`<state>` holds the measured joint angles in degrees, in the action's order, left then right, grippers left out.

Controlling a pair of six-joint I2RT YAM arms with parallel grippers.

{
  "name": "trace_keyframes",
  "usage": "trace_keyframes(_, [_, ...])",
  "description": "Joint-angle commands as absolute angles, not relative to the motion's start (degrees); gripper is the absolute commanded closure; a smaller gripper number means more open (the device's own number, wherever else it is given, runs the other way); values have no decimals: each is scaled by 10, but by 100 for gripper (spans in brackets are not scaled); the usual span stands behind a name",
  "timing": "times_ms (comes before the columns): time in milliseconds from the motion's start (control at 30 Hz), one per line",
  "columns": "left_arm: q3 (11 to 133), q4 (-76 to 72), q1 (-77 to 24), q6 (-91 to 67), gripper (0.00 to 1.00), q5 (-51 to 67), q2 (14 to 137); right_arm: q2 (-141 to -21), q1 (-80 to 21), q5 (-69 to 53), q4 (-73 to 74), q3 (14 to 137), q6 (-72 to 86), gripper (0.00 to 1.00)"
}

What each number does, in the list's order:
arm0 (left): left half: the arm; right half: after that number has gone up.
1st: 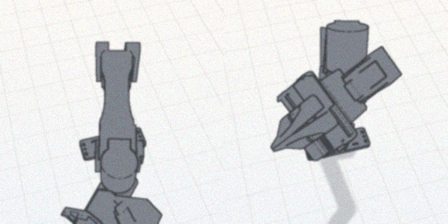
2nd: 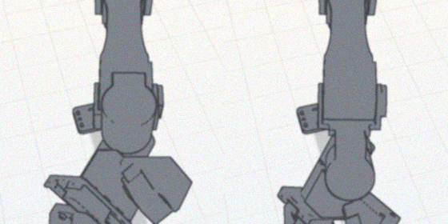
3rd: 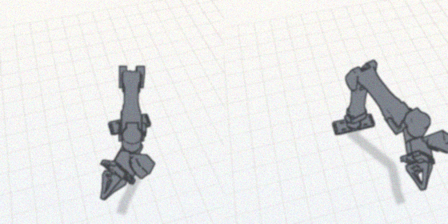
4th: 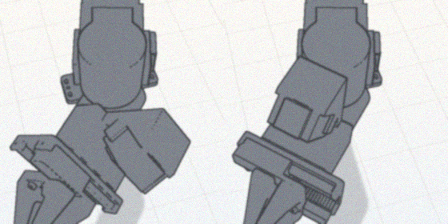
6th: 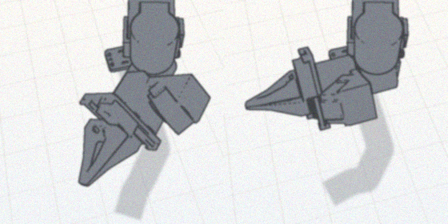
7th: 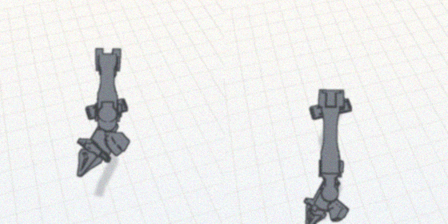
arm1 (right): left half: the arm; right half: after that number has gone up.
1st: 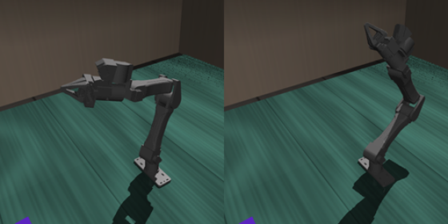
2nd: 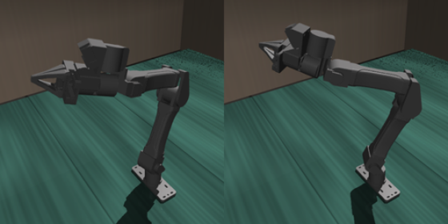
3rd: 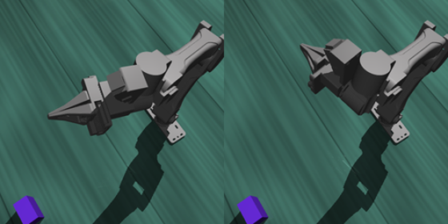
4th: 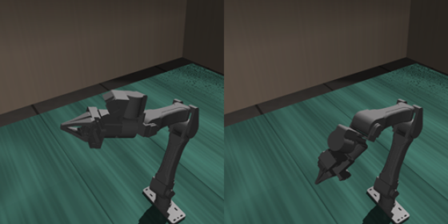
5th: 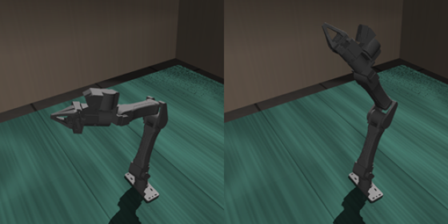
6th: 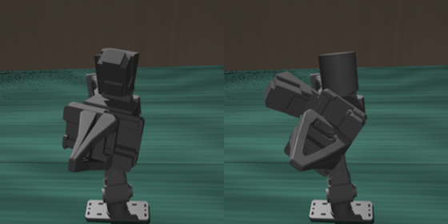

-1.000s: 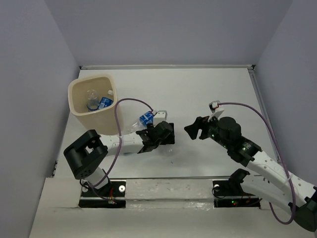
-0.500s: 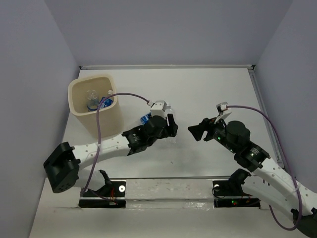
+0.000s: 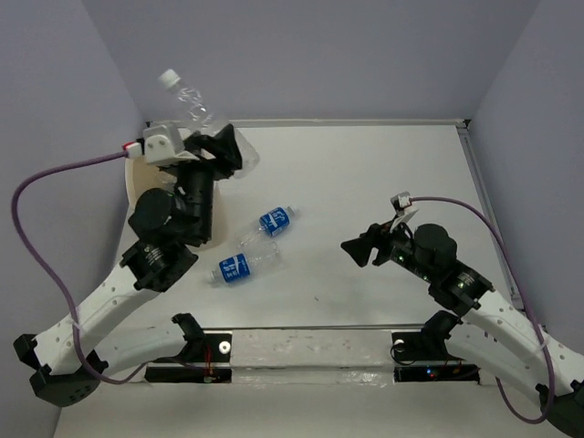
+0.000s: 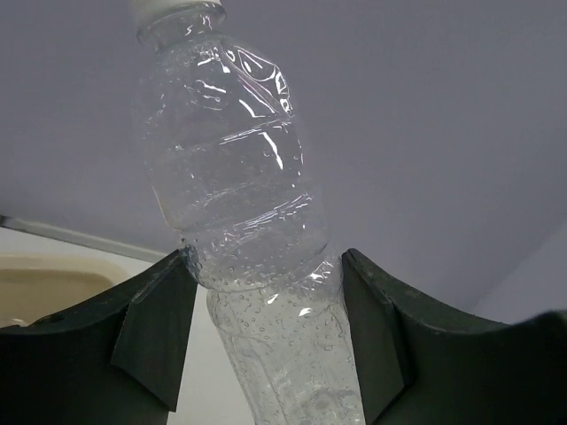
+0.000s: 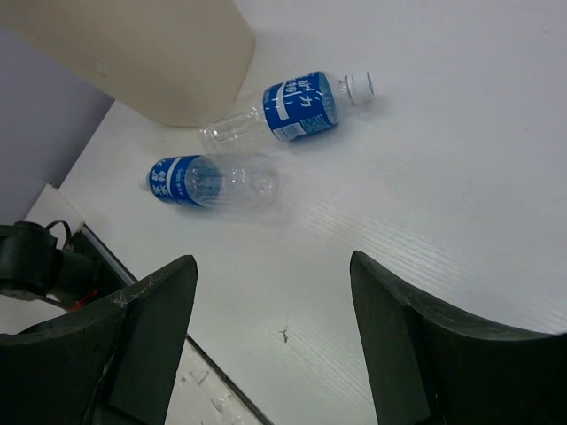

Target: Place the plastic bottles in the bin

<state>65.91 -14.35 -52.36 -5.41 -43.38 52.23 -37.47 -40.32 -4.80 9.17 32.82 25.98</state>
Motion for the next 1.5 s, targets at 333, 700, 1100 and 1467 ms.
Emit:
trace_keyframes(333, [603,-398,-191,257,43,-577,620,-395,-407,-164,-42,281,301,25])
trace_keyframes(700, [502,-444,-184,215,41,-602,670,-449,-451,-150,-102,263,312,25])
trace_keyframes(1100, [496,-357,-224,133,1,-577,571,-676,-522,-98,-82,405,225,12])
trace_keyframes(1467, [612,-47,-272,-78,1,-351,465,-927,-583,-155,73,691,-77,16])
